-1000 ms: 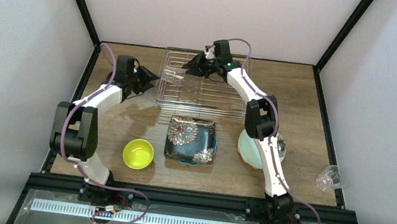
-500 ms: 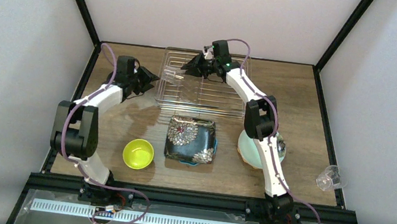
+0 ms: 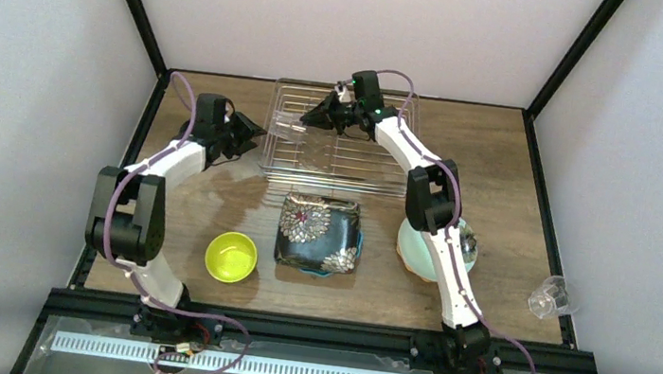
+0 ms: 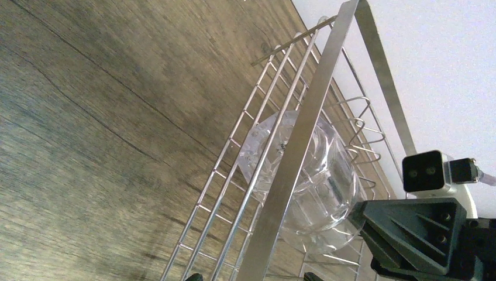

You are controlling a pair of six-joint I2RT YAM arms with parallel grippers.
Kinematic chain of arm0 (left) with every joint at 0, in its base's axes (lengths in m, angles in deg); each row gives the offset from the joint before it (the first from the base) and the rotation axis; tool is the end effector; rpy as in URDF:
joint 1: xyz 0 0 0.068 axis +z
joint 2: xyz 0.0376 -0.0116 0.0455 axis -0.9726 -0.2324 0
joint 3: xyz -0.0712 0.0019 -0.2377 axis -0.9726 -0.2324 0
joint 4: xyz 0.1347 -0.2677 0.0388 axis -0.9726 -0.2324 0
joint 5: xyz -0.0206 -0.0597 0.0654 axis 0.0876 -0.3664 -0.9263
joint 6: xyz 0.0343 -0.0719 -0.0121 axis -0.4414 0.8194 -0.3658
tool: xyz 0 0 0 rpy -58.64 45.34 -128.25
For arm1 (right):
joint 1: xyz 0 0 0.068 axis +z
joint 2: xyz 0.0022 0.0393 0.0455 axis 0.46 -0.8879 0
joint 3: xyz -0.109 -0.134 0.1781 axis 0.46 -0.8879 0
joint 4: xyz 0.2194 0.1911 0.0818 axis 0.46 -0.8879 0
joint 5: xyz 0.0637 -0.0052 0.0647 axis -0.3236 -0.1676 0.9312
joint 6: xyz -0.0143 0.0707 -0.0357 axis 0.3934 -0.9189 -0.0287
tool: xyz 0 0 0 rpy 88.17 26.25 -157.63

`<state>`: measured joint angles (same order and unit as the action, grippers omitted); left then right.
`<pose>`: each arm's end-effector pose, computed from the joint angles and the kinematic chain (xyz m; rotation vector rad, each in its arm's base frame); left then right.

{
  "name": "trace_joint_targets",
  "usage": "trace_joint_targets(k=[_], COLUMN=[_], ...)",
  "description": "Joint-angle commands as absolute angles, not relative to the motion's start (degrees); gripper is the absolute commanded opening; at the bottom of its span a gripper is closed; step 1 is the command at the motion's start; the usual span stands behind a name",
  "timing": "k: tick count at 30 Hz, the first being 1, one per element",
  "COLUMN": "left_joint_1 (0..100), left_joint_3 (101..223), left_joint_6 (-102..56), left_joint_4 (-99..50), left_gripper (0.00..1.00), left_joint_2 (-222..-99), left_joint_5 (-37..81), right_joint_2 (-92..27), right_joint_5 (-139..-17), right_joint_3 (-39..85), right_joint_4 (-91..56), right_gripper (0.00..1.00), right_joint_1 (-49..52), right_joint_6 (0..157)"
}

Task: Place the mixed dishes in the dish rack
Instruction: Grab the cup from the dish rack.

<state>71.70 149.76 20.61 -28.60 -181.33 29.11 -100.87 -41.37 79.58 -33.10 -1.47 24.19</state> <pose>0.4208 -0.0542 0.1440 -0.8594 2.1888 -0.8450 0.5382 0.3153 0.1416 0.2185 2.4637 1.6118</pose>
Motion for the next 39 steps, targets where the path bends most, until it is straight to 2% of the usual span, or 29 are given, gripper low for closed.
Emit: trace_joint_targets(k=[1, 11, 28, 39], left_joint_1=[71.9, 71.9, 71.9, 71.9], left_joint_3=[151.2, 151.3, 151.4, 151.4], left_joint_6=[19.5, 19.5, 20.2, 20.8], left_joint_4=[-29.5, -29.9, -30.2, -30.4], left_gripper=[1.00, 1.00, 1.00, 1.00], left_joint_2=[-182.5, -182.3, -182.0, -181.8], left_joint_5=[28.8, 28.8, 28.4, 27.9], right_joint_2=[-103.1, -103.2, -98.9, -98.4], right_joint_5=[-41.0, -39.3, -37.6, -35.9], right_joint_3=[79.3, 79.4, 72.4, 69.7], right_joint_4=[-31.0, -28.4, -19.4, -5.9], right_gripper=[0.24, 0.01, 0.01, 0.01], right_joint_1=[-1.2, -1.2, -2.9, -4.1], right_joint_6=[23.4, 21.9, 18.0, 9.5])
